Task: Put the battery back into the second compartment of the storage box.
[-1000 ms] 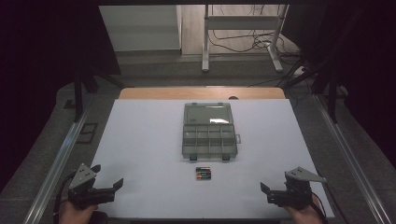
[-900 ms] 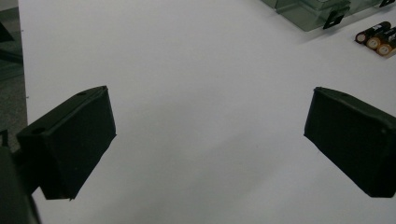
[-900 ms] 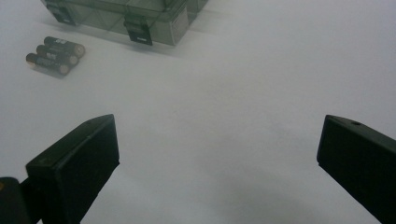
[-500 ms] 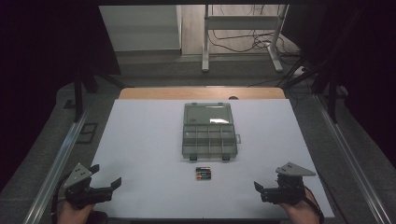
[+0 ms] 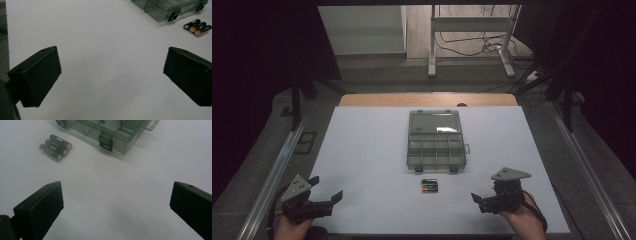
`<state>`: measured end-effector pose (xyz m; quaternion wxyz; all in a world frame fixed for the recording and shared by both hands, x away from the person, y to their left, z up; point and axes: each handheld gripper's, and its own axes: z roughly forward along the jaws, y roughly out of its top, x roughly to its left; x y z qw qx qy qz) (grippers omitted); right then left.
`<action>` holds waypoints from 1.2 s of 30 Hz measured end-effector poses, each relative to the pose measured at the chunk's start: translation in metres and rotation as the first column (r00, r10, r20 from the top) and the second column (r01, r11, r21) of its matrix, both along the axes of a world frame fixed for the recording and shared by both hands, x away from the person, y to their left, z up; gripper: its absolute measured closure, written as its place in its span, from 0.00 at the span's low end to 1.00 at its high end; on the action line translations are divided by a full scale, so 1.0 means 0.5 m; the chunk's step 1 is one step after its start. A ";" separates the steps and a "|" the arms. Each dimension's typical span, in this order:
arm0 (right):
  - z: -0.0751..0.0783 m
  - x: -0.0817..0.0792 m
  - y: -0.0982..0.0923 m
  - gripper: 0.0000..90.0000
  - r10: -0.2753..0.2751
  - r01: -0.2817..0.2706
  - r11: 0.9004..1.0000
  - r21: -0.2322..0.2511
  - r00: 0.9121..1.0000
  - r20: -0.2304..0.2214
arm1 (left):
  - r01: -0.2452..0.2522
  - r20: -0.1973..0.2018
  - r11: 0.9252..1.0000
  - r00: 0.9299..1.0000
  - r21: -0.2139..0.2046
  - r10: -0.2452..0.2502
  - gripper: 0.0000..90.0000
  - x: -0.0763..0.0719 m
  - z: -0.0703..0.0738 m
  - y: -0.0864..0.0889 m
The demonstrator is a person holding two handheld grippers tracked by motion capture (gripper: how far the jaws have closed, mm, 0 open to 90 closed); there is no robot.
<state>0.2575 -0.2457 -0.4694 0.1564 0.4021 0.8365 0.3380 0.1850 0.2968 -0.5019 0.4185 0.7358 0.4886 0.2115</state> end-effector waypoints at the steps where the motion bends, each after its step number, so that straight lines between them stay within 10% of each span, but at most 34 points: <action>1: 0.001 0.002 0.004 0.00 0.004 -0.004 1.000 -0.001 1.000 -0.003 | 0.003 0.001 1.000 1.000 0.001 -0.003 0.02 0.000 0.000 0.000; 36: 0.007 0.091 0.147 0.01 0.163 -0.179 0.979 -0.094 0.974 -0.155 | 0.025 0.006 0.999 1.000 0.027 -0.025 0.03 -0.001 0.000 -0.007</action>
